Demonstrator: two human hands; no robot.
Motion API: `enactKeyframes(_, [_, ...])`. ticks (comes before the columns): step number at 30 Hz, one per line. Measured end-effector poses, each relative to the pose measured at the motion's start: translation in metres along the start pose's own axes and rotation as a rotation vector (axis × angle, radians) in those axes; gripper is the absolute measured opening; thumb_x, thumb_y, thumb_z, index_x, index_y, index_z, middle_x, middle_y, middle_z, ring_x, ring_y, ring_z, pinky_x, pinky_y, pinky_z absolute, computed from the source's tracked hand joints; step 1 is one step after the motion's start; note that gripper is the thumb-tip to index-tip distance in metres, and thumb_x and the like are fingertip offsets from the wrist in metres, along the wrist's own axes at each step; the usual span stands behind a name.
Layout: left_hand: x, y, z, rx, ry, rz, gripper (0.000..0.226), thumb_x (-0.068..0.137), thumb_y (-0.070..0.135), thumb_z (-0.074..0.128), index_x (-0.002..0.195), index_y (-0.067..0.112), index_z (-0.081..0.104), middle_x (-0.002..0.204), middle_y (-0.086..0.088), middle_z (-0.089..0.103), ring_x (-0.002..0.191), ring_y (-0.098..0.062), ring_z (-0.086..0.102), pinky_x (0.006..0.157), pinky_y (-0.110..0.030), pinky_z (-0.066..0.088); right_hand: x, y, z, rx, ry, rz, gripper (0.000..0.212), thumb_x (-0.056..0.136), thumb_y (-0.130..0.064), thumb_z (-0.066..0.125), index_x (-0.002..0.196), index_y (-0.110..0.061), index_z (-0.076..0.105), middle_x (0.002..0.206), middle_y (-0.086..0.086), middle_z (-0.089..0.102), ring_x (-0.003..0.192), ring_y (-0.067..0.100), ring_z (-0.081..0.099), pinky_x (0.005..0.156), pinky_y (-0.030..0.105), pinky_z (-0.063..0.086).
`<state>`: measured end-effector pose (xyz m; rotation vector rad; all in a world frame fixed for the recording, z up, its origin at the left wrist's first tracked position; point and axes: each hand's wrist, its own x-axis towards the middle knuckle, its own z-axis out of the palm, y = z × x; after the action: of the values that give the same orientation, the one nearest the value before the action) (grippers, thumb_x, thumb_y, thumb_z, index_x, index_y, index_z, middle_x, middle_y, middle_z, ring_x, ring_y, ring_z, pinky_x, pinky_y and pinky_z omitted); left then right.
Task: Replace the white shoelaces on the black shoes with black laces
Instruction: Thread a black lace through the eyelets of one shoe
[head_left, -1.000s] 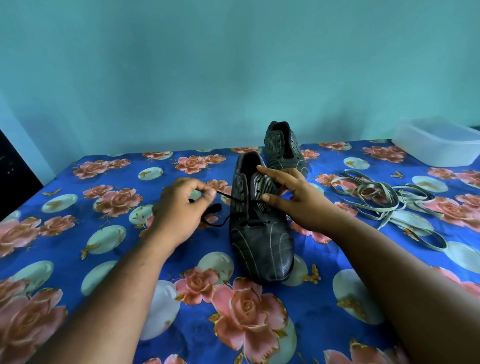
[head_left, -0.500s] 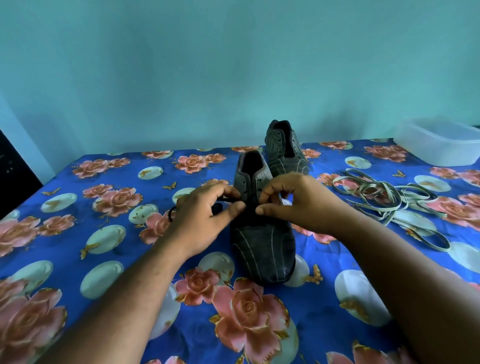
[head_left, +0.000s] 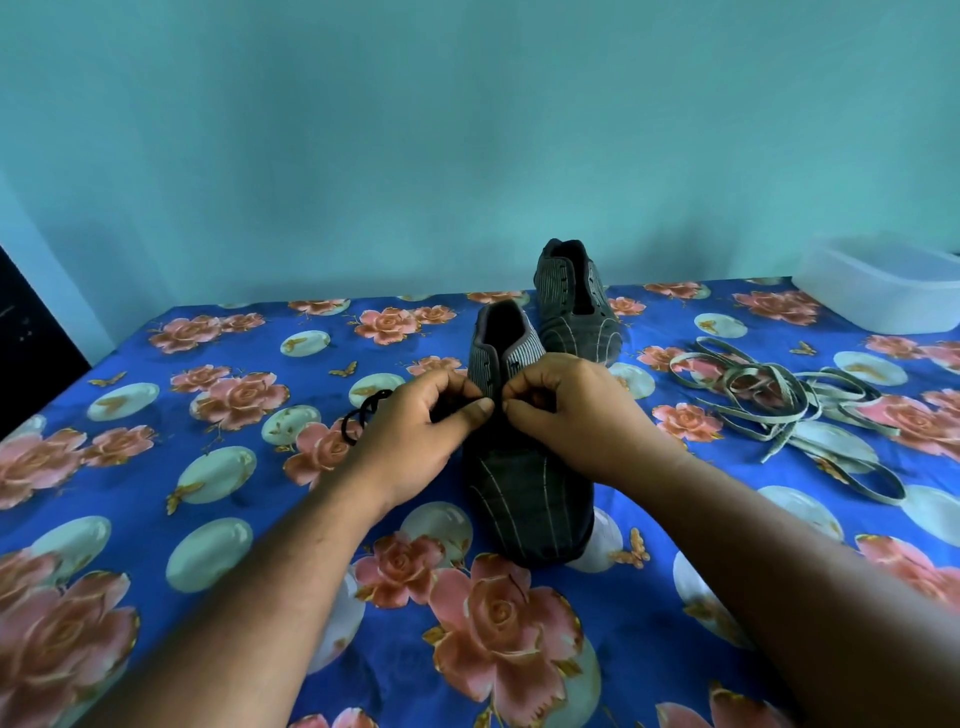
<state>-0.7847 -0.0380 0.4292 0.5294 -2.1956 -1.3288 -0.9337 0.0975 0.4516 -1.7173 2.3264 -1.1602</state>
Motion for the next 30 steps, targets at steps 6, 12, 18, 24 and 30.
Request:
enactKeyframes(6, [-0.001, 0.007, 0.004, -0.028, 0.042, -0.021, 0.003, 0.093, 0.020, 0.073, 0.091, 0.018, 0.075, 0.095, -0.001, 0.077, 0.094, -0.001, 0.068, 0.084, -0.028, 0.050, 0.002, 0.000, -0.004, 0.034, -0.053, 0.072, 0.013, 0.089, -0.024, 0.075, 0.082, -0.033, 0.068, 0.084, -0.015, 0.052, 0.077, -0.003, 0.051, 0.064, 0.009, 0.034])
enactKeyframes(12, [-0.001, 0.010, 0.002, -0.045, 0.098, -0.069, 0.005, 0.090, 0.024, 0.077, 0.088, 0.020, 0.079, 0.089, -0.019, 0.075, 0.086, -0.038, 0.070, 0.089, -0.054, 0.054, 0.003, -0.001, -0.002, -0.058, -0.094, 0.088, 0.020, 0.088, -0.036, 0.071, 0.074, -0.043, 0.060, 0.086, -0.017, 0.050, 0.094, 0.013, 0.054, 0.089, 0.044, 0.047])
enactKeyframes(18, [0.000, 0.011, 0.002, -0.066, 0.128, -0.088, 0.003, 0.086, 0.022, 0.081, 0.087, 0.020, 0.081, 0.110, -0.012, 0.075, 0.121, -0.025, 0.064, 0.110, -0.047, 0.045, 0.001, -0.006, -0.002, -0.025, -0.057, 0.094, 0.025, 0.086, -0.034, 0.074, 0.070, -0.047, 0.060, 0.085, -0.018, 0.050, 0.095, 0.015, 0.052, 0.090, 0.053, 0.048])
enactKeyframes(24, [0.005, 0.009, 0.003, -0.132, 0.110, -0.179, 0.006, 0.089, 0.024, 0.077, 0.087, 0.021, 0.082, 0.097, 0.003, 0.077, 0.117, -0.021, 0.066, 0.103, -0.038, 0.048, 0.001, -0.013, 0.002, 0.066, -0.003, 0.150, 0.013, 0.068, -0.060, 0.050, 0.067, -0.054, 0.061, 0.087, -0.019, 0.055, 0.101, 0.017, 0.052, 0.094, 0.056, 0.044])
enactKeyframes(30, [0.008, 0.015, 0.011, -0.160, 0.100, -0.293, 0.018, 0.096, 0.024, 0.066, 0.090, 0.014, 0.079, 0.089, -0.001, 0.077, 0.085, -0.004, 0.063, 0.070, -0.014, 0.047, 0.003, -0.003, 0.002, -0.007, -0.088, 0.156, 0.017, 0.092, -0.037, 0.062, 0.076, -0.043, 0.061, 0.093, -0.020, 0.051, 0.112, 0.016, 0.043, 0.103, 0.056, 0.036])
